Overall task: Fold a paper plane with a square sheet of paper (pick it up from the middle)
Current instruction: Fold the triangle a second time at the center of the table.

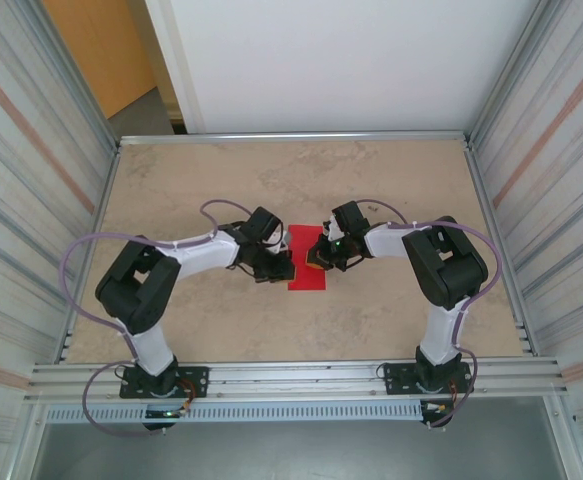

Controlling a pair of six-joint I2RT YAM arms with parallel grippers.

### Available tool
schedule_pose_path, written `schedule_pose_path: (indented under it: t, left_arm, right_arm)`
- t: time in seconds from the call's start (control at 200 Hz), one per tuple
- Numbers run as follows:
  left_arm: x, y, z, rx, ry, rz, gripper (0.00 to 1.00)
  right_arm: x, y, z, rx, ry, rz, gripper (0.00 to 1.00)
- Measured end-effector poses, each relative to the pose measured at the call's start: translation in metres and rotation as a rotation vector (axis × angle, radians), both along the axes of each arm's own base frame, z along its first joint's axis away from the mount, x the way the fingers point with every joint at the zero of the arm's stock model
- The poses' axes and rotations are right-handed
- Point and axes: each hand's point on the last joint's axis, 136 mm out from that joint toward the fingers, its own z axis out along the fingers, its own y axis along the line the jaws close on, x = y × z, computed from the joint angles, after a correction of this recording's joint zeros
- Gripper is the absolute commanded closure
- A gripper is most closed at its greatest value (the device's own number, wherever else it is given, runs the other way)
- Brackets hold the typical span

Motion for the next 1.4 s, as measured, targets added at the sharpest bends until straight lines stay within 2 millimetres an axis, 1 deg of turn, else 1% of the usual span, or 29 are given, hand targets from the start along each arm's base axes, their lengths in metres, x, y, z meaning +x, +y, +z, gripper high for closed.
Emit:
schedule_pose_path:
  t: [0.1,0.266,0.541,0.621,0.752,0.847,0.947,1.108,1.293,1.398]
  left_arm:
    - [0.007,-0.004,-0.006,0.002,0.007,0.016,1.00]
    - [0.002,0.000,-0.028,0.047,0.065,0.034,1.00]
    - [0.003,0.001,-0.030,0.041,0.075,0.054,1.00]
    - [0.003,0.002,-0.030,0.042,0.076,0.054,1.00]
    - [0.003,0.001,-0.030,0.041,0.075,0.055,1.00]
    - [0.003,0.001,-0.030,0.041,0.076,0.057,1.00]
    - [0.003,0.001,-0.030,0.040,0.077,0.057,1.00]
    - [0.003,0.001,-0.030,0.040,0.078,0.060,1.00]
    - [0.003,0.001,-0.030,0.040,0.081,0.063,1.00]
    - [0.003,0.002,-0.030,0.041,0.083,0.066,1.00]
  right_arm:
    - [0.000,0.000,0.000,0.000,0.000,0.000,0.97]
    - [0.000,0.000,0.001,-0.003,0.004,0.000,0.96]
    - [0.000,-0.005,0.006,-0.051,0.025,0.008,0.93]
    - [0.003,-0.006,0.013,-0.065,0.010,0.020,0.92]
    - [0.009,0.000,0.034,-0.065,-0.052,0.049,0.92]
    - [0.004,0.008,0.041,-0.065,-0.081,0.081,0.95]
    - [-0.008,0.015,0.037,-0.069,-0.076,0.112,0.97]
    - [-0.028,0.018,0.022,-0.083,-0.042,0.145,0.98]
    - [-0.027,0.020,0.011,-0.083,-0.037,0.150,0.98]
    - [-0.026,0.018,0.007,-0.086,-0.033,0.144,0.98]
